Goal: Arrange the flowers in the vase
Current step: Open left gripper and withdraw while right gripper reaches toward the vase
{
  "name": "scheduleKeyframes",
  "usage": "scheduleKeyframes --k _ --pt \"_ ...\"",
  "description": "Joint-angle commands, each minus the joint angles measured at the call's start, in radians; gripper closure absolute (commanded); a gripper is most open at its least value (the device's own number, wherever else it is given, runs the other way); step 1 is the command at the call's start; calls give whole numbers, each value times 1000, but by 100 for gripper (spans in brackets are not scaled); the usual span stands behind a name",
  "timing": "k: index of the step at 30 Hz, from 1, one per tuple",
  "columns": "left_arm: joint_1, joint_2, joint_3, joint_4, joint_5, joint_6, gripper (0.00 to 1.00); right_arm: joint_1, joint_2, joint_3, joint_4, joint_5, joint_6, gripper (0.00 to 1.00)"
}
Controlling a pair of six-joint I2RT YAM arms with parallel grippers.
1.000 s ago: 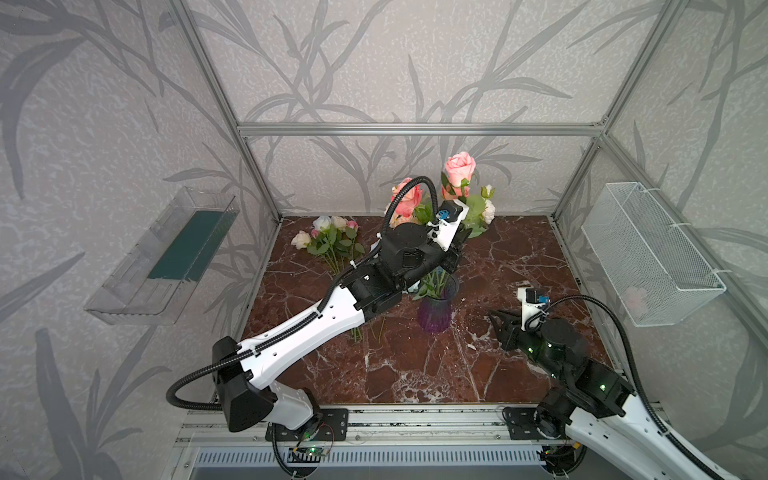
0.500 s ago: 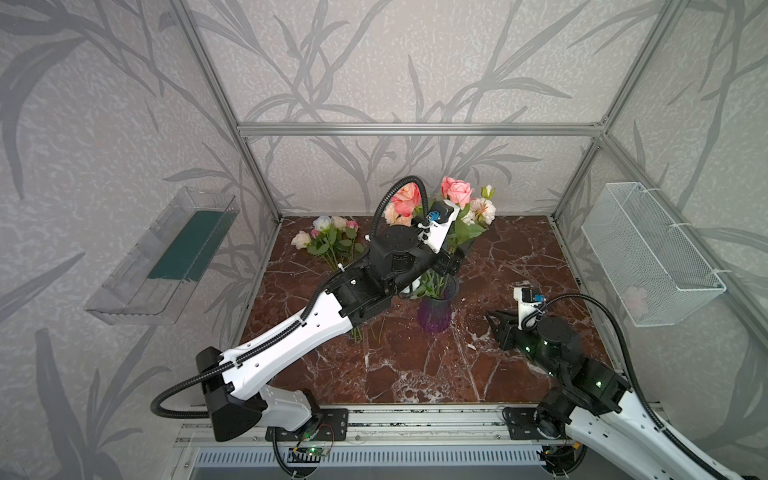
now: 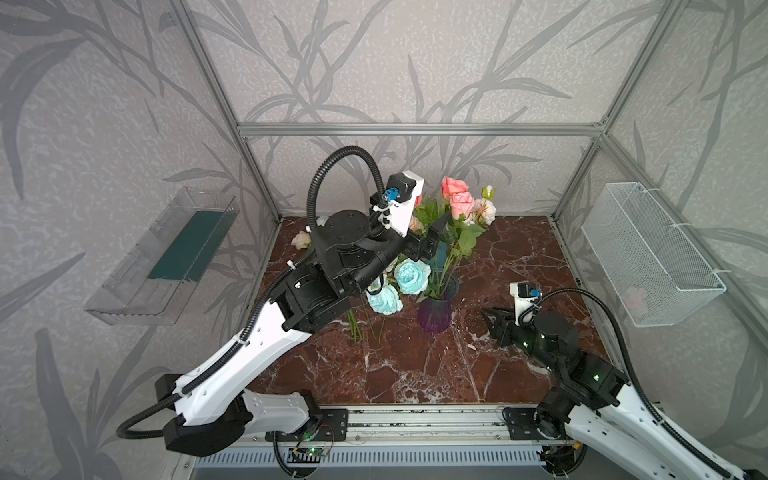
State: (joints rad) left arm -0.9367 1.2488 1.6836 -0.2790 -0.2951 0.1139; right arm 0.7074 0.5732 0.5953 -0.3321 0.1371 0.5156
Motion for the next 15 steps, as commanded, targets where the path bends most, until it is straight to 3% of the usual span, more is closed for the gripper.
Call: scheduleKeyframes --k 1,4,8,15 --pt "13 -42 -12 -18 -311 71 11 -5 66 111 -19 -41 -42 57" --pt "105 -88 -77 -34 -395 0 11 -14 153 194 -42 -67 -51 54" --pt "343 -162 -202 -108 -322 -229 12 -37 288 318 -107 -133 -17 50" --pt "537 -187 -401 -80 -250 -356 11 -73 470 507 -276 -167 68 50"
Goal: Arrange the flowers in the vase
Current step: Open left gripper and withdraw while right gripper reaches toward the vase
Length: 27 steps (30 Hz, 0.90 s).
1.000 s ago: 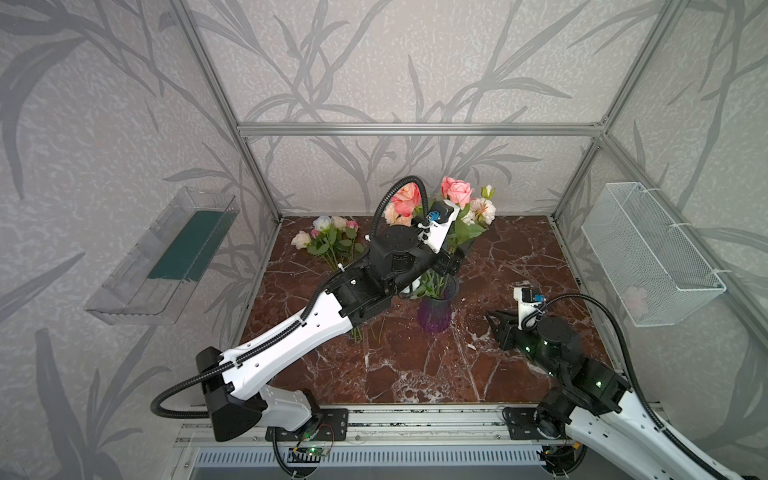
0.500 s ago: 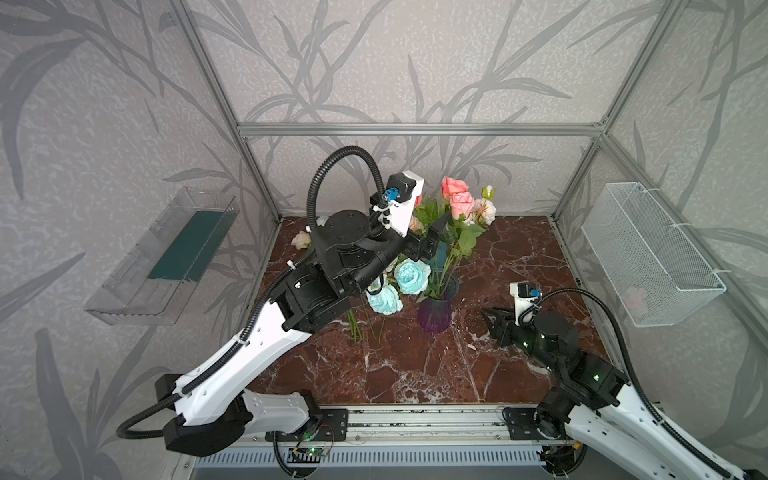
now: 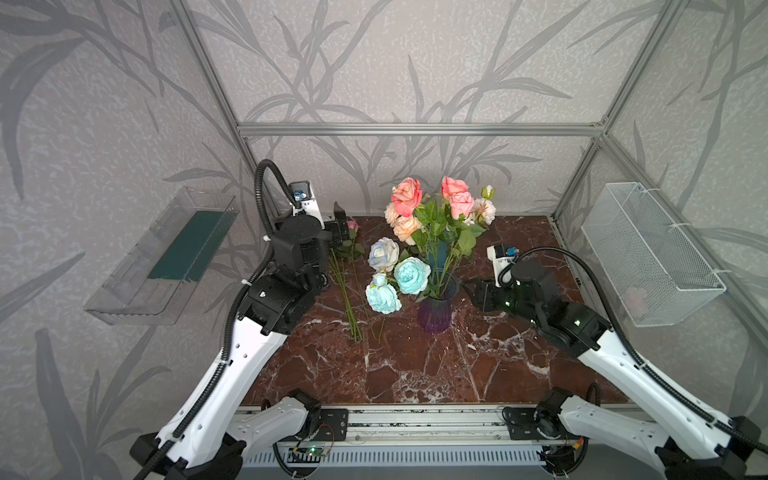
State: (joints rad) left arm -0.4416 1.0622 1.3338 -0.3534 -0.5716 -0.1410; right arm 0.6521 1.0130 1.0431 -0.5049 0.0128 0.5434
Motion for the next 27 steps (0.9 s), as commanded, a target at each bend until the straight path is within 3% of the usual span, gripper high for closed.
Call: scheduleKeyframes --k 1,8,12,27 --pt "69 6 -78 3 63 -124 11 -27 55 80 -124 -65 45 50" --pt "140 43 -144 9 175 -211 11 -31 199 159 -180 -124 77 58" --pt "143 -16 -191 40 168 -208 11 -32 267 175 -166 -131 85 65" --pt "143 -73 -228 76 198 -198 11 -32 370 163 -115 -111 86 73"
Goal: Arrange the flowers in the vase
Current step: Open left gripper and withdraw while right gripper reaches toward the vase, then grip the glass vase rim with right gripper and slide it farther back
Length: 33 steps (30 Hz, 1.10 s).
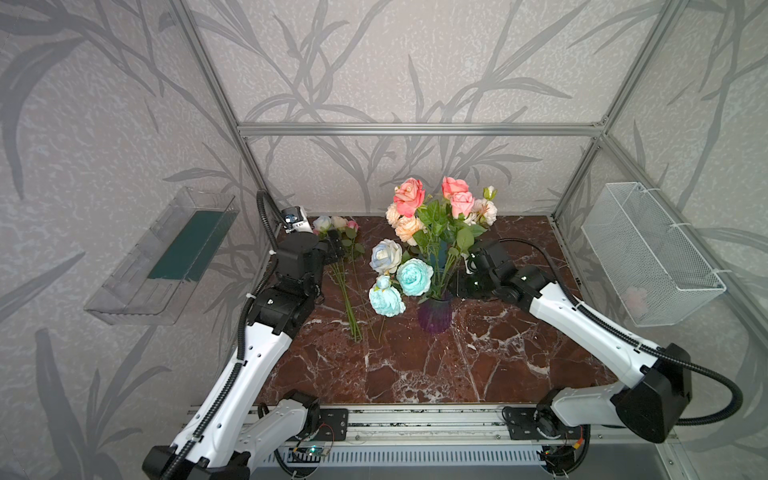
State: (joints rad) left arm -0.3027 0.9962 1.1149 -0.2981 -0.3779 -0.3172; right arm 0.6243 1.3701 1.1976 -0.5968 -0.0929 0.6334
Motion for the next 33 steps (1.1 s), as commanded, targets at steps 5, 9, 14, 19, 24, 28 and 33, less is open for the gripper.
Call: scheduleKeyframes --k 5,9,14,19,24,28,33 --pt "5 -8 -14 30 -4 -12 11 -4 6 -2 -8 -10 -4 80" --pt "5 -7 -17 33 3 -12 11 -5 -11 -1 -5 2 -5 87" --pt "5 -2 -17 31 15 -16 11 -10 -38 14 -5 43 -21 100" --pt "5 4 -18 33 20 -17 11 -89 -48 48 3 33 -47 100" --pt "5 7 -18 33 22 -17 11 -220 -47 92 5 -22 -72 100" --pt "5 14 -20 33 26 -18 11 -351 -18 123 26 -44 -85 100" --pt "5 23 -18 31 33 -21 11 -495 91 187 55 -124 -62 100"
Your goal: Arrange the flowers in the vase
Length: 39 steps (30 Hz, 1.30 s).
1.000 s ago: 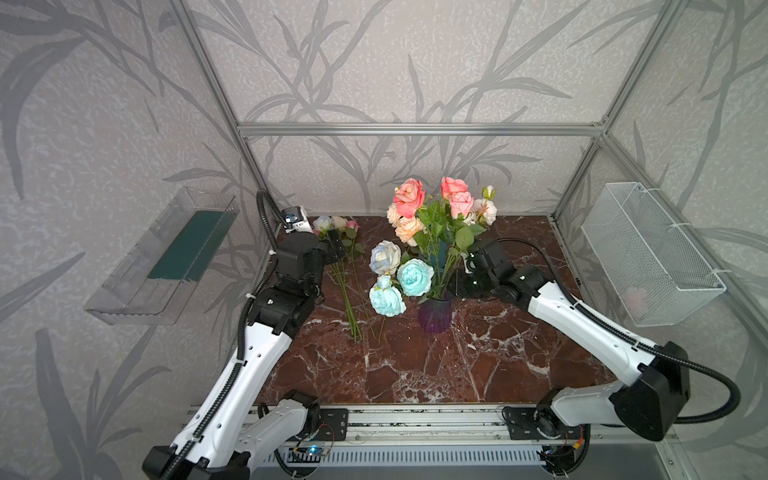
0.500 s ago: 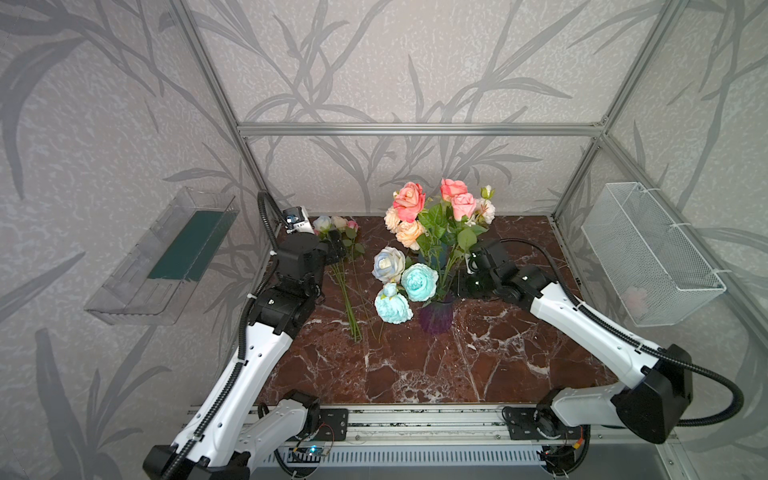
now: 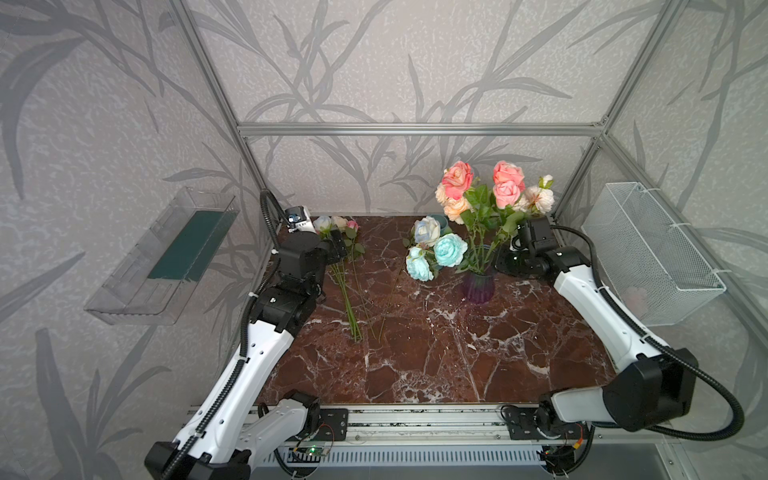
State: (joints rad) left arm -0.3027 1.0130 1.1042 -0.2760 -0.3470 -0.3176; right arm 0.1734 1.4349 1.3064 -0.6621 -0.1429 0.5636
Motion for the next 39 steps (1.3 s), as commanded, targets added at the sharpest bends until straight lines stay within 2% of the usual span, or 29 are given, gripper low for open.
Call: scheduleKeyframes --k 1,9,16,20,21,25,39 --pt "5 8 -7 9 3 -21 11 -61 50 96 123 -74 11 100" --pt "5 48 15 -27 31 -45 12 -146 248 267 145 -129 66 100" --pt "6 73 23 -38 66 -59 13 -161 411 481 40 -143 66 100" --pt "7 72 25 -38 66 -58 13 -164 434 507 12 -134 65 100" --pt "7 72 25 -38 65 -57 13 -165 435 508 10 -132 66 96" --pt "7 79 34 -48 79 -55 13 -173 450 531 -16 -152 97 92" --pt "7 96 57 -75 121 -58 13 -183 531 686 -148 -166 79 91"
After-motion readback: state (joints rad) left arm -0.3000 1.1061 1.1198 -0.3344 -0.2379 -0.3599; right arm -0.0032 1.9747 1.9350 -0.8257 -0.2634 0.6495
